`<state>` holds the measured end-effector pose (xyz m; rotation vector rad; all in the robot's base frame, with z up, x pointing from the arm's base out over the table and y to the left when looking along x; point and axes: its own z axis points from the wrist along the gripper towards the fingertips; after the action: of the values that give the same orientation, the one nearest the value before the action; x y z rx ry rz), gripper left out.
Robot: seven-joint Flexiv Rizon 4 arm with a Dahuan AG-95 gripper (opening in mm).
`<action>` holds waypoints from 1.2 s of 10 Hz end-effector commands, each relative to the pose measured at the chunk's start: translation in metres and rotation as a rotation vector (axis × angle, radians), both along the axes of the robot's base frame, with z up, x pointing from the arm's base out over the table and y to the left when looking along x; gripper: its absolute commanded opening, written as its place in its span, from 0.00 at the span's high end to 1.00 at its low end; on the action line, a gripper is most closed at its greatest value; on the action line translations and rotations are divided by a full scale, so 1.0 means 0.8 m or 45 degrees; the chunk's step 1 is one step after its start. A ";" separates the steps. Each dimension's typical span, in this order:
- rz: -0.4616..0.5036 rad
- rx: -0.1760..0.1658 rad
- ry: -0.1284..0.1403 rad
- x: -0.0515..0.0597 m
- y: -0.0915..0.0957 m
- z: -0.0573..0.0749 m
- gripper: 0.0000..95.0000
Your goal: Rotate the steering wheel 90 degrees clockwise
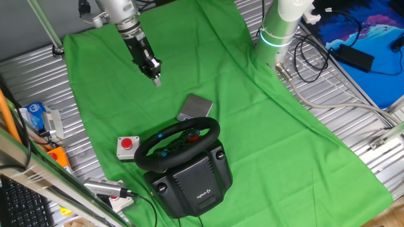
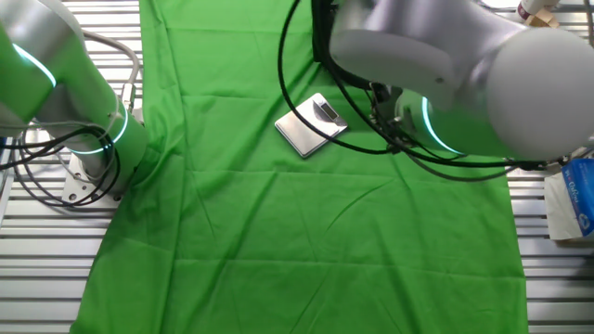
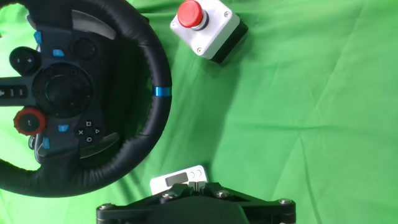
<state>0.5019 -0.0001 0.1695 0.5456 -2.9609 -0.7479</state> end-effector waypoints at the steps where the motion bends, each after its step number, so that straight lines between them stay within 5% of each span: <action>1: -0.003 0.005 0.009 -0.002 0.000 0.001 1.00; 7: -0.006 0.069 0.021 -0.002 0.000 0.001 1.00; 12: -0.031 0.057 0.045 -0.002 0.000 0.001 1.00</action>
<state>0.5005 -0.0001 0.1697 0.5007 -2.9338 -0.8268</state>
